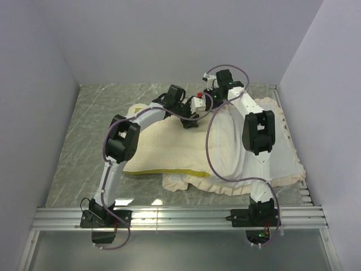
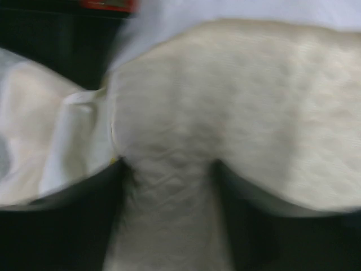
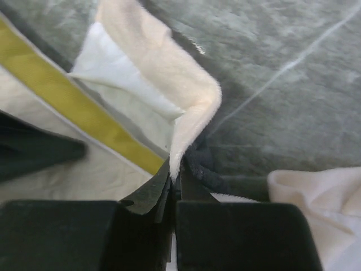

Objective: Put the pillow into the pillowcase

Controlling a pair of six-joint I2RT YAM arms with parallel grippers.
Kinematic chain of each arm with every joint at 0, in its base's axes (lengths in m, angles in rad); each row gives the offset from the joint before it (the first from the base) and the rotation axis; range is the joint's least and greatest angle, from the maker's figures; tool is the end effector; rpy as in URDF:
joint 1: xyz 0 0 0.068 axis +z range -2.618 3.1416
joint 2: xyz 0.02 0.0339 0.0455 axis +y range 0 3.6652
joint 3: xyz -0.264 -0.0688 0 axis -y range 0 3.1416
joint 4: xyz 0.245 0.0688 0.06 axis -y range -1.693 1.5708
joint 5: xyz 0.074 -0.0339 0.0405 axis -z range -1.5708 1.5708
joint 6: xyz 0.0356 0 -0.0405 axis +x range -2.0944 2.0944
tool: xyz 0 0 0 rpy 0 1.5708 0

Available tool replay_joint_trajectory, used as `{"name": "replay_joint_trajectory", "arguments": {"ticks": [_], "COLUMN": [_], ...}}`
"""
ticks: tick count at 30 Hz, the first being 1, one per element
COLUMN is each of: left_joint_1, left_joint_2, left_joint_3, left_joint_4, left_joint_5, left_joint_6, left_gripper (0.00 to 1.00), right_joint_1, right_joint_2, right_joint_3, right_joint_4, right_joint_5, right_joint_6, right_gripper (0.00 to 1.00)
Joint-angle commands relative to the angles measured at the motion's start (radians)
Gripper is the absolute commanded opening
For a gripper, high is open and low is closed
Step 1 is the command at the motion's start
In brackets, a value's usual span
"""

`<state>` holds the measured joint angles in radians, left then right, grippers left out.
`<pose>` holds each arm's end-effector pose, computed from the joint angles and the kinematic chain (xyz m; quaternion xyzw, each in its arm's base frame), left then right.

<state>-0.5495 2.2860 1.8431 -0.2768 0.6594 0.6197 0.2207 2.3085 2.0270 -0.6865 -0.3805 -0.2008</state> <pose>0.4295 -0.2886 0.1947 0.5870 0.6449 -0.2810 0.4007 0.4950 0.1246 0.2103 -0.2511 0.9052 0.1835 0.2897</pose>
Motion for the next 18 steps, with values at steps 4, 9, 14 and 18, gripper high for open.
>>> {"name": "replay_joint_trajectory", "arguments": {"ticks": [4, 9, 14, 18], "left_joint_1": [-0.056, -0.090, -0.125, -0.110], "left_joint_2": [-0.112, -0.307, -0.396, -0.480], "left_joint_3": [-0.132, -0.300, -0.425, -0.553], "left_joint_4": [0.067, 0.096, 0.076, 0.117], "left_joint_5": [0.143, 0.232, 0.240, 0.210], "left_joint_6": [0.075, 0.092, 0.123, 0.066], "left_gripper": [0.15, 0.00, 0.00, 0.00], "right_joint_1": [0.045, 0.133, 0.244, 0.308], "right_joint_2": [-0.150, -0.213, -0.235, -0.210], "right_joint_3": [-0.028, -0.057, -0.163, -0.122], "right_joint_4": [0.047, 0.136, 0.330, 0.409], "right_joint_5": [-0.242, -0.265, -0.245, -0.209], "right_joint_6": [0.144, 0.361, 0.595, 0.727], "right_gripper": [0.00, 0.00, 0.00, 0.00]}}
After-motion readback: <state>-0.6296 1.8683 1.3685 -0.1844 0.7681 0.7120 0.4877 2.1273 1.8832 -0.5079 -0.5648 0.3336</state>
